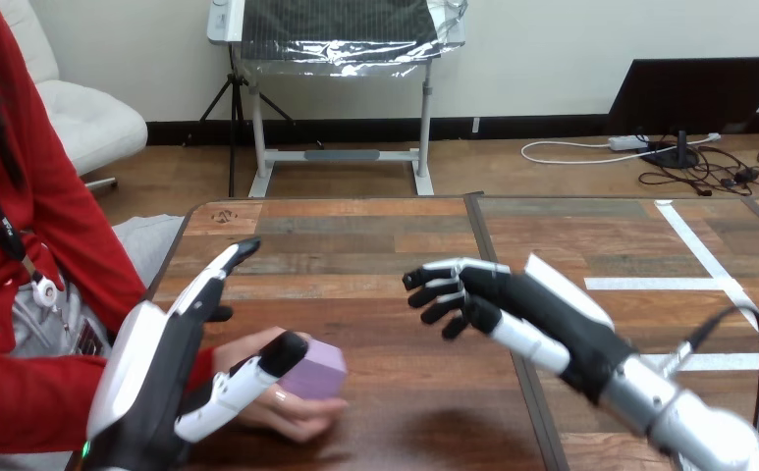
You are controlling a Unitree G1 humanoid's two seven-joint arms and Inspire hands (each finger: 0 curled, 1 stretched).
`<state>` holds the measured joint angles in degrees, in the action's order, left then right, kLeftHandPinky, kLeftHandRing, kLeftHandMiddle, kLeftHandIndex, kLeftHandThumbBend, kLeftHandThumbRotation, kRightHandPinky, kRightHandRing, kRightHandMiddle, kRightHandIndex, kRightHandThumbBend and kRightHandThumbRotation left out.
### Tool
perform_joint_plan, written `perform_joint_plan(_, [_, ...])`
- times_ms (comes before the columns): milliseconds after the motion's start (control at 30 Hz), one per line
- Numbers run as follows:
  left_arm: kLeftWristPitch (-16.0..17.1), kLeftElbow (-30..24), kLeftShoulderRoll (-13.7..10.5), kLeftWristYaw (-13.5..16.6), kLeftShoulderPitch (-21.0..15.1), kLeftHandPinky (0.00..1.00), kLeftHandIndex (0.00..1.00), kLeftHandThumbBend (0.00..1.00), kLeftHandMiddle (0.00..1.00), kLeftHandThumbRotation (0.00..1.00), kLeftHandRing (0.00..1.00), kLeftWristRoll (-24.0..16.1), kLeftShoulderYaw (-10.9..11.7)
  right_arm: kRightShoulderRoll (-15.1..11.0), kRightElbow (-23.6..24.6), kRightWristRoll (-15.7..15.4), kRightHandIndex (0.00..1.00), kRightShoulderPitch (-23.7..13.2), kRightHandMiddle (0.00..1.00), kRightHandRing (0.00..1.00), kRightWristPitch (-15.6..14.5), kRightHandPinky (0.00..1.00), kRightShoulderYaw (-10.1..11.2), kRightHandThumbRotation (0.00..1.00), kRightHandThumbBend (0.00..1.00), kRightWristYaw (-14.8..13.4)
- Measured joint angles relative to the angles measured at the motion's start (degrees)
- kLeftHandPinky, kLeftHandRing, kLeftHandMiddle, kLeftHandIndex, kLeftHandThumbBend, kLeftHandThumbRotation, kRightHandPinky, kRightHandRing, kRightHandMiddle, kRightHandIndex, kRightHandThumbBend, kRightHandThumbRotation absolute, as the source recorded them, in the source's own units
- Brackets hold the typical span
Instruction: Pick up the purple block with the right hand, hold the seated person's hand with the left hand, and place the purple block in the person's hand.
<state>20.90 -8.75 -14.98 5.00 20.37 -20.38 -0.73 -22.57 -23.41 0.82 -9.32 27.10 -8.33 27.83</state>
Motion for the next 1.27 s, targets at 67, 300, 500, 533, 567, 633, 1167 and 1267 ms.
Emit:
perform_joint_plan(67, [0.81, 0.21, 1.15, 0.81, 0.78, 0.79, 0.87, 1.00, 0.89, 1.00, 0.89, 0.94, -0.06, 0.18, 0.94, 1.01, 0.84, 1.41, 0.81, 0.78, -0.02, 0.72, 0.03, 1.00, 0.92, 0.26])
perform_joint_plan(300, [3.96, 0.75, 4.73, 2.31, 3.77, 0.80, 0.86, 0.88, 0.88, 1.00, 0.87, 4.18, -0.46, 1.49, 3.50, 3.50, 0.84, 6.39, 0.82, 0.79, -0.03, 0.74, 0.12, 1.00, 0.91, 0.42])
perform_joint_plan(500, [6.98, 0.90, 6.40, 2.39, 6.60, 0.79, 0.84, 0.79, 0.86, 1.00, 0.85, 5.38, -0.75, 3.59, 5.85, 4.52, 0.84, 10.89, 0.82, 0.79, -0.04, 0.74, 0.28, 1.00, 0.91, -0.98])
perform_joint_plan(533, [7.42, 0.90, 6.56, 2.33, 7.05, 0.78, 0.83, 0.77, 0.85, 1.00, 0.84, 5.58, -0.79, 4.02, 6.20, 4.86, 0.84, 11.60, 0.82, 0.79, -0.04, 0.74, 0.29, 1.00, 0.90, -1.22])
perform_joint_plan(567, [7.87, 0.90, 6.68, 2.15, 7.51, 0.78, 0.83, 0.76, 0.85, 1.00, 0.84, 6.09, -0.87, 4.47, 6.62, 5.23, 0.83, 12.36, 0.81, 0.79, -0.04, 0.74, 0.29, 1.00, 0.90, -1.55])
perform_joint_plan(633, [8.76, 0.89, 6.87, 1.66, 8.48, 0.78, 0.82, 0.73, 0.85, 1.00, 0.84, 6.97, -0.97, 5.57, 7.41, 6.11, 0.83, 13.88, 0.81, 0.78, -0.03, 0.74, 0.30, 1.00, 0.89, -2.22])
perform_joint_plan(1167, [12.89, 0.01, 6.94, -2.64, 15.60, 0.68, 0.76, 0.64, 0.77, 1.00, 0.75, 11.16, -1.50, 12.27, 10.45, 9.38, 0.85, 22.01, 0.83, 0.83, 0.53, 0.84, 0.44, 1.00, 0.87, -4.64])
perform_joint_plan(1267, [13.17, -0.42, 7.10, -2.96, 16.84, 0.67, 0.76, 0.65, 0.76, 1.00, 0.75, 11.53, -1.66, 12.61, 10.96, 10.40, 0.86, 22.81, 0.84, 0.84, 0.36, 0.86, 0.43, 1.00, 0.87, -4.20])
